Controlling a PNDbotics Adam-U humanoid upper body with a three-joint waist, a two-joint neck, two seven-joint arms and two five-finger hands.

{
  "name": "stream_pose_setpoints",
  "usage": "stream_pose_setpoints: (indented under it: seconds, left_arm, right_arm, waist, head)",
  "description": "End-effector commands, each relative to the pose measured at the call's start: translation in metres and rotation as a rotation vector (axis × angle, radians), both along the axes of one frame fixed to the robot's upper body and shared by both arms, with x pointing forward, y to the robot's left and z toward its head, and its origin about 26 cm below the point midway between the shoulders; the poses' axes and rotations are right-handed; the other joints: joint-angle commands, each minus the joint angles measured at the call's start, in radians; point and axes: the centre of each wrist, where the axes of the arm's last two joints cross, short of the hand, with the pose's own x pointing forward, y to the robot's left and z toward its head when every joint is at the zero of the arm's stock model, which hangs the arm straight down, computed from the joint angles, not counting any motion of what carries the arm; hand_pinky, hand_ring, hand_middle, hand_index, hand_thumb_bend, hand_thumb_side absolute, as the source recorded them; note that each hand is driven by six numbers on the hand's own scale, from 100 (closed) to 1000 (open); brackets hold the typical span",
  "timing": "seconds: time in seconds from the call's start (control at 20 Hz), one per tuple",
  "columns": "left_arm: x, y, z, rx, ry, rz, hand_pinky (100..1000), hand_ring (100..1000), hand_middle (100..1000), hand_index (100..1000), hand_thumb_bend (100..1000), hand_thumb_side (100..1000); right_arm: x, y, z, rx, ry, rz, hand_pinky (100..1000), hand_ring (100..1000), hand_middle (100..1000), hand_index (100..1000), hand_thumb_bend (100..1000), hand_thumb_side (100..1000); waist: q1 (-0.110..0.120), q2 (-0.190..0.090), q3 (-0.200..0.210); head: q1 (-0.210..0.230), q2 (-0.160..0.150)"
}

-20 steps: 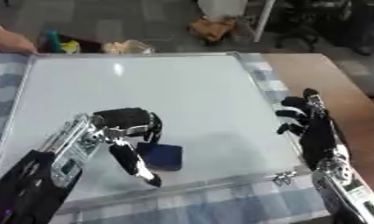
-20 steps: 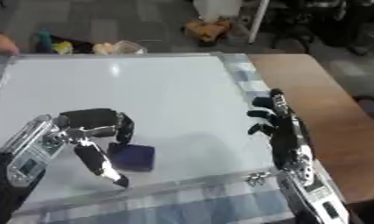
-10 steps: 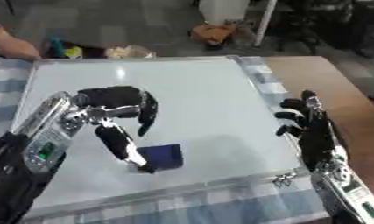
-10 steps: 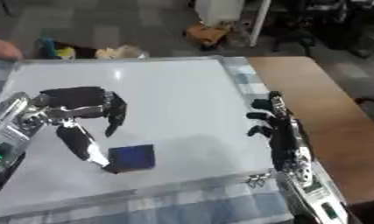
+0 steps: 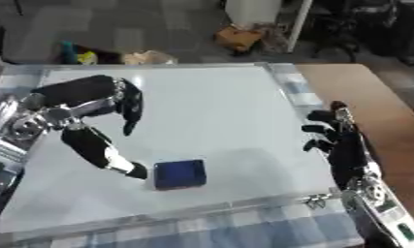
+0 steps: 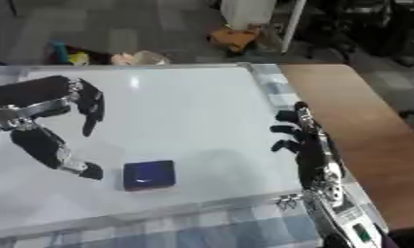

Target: Wipe the whiteboard clean with a brush.

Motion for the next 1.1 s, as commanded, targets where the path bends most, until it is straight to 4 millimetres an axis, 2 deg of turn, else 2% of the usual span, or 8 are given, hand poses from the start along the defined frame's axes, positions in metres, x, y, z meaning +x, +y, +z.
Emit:
stream_pose_setpoints:
  seconds: [0.05, 0.45, 0.6, 0.95, 1.1]
  left_arm:
    - [-0.007, 0.024, 0.019, -0.076, -0.055, 0.075, 585, 536, 522, 400, 776, 530]
    - [-0.013, 0.077, 0.013, -0.371, -0.015, 0.304, 584, 512, 497, 367, 818, 547]
    - [-0.015, 0.093, 0.008, -0.482, 0.002, 0.377, 584, 506, 492, 355, 801, 554]
    - [-0.017, 0.122, -0.01, -0.709, 0.044, 0.514, 584, 500, 485, 335, 793, 557]
    - [-0.018, 0.128, -0.015, -0.78, 0.046, 0.543, 585, 500, 485, 330, 793, 559]
  right_arm:
    - [0.002, -0.007, 0.008, -0.028, -0.027, -0.009, 346, 614, 647, 653, 100, 812]
    - [0.003, -0.004, 0.007, -0.03, -0.027, 0.003, 345, 614, 648, 653, 100, 814]
    - [0.003, -0.004, 0.007, -0.031, -0.028, 0.008, 345, 614, 648, 653, 100, 815]
    - [0.003, -0.003, 0.006, -0.033, -0.028, 0.014, 347, 615, 648, 653, 100, 816]
    - [0.003, -0.002, 0.006, -0.032, -0.029, 0.016, 347, 615, 648, 653, 100, 817]
  waist:
    - [0.003, -0.009, 0.002]
    - [0.007, -0.003, 0.019]
    - [0.008, -0.001, 0.022]
    - [0.007, 0.003, 0.032]
    - [0.005, 0.005, 0.031]
  head:
    - [-0.006, -0.004]
    - [-0.017, -0.008]
    - [-0.016, -0.008]
    - [-0.011, -0.011]
    - [-0.007, -0.009]
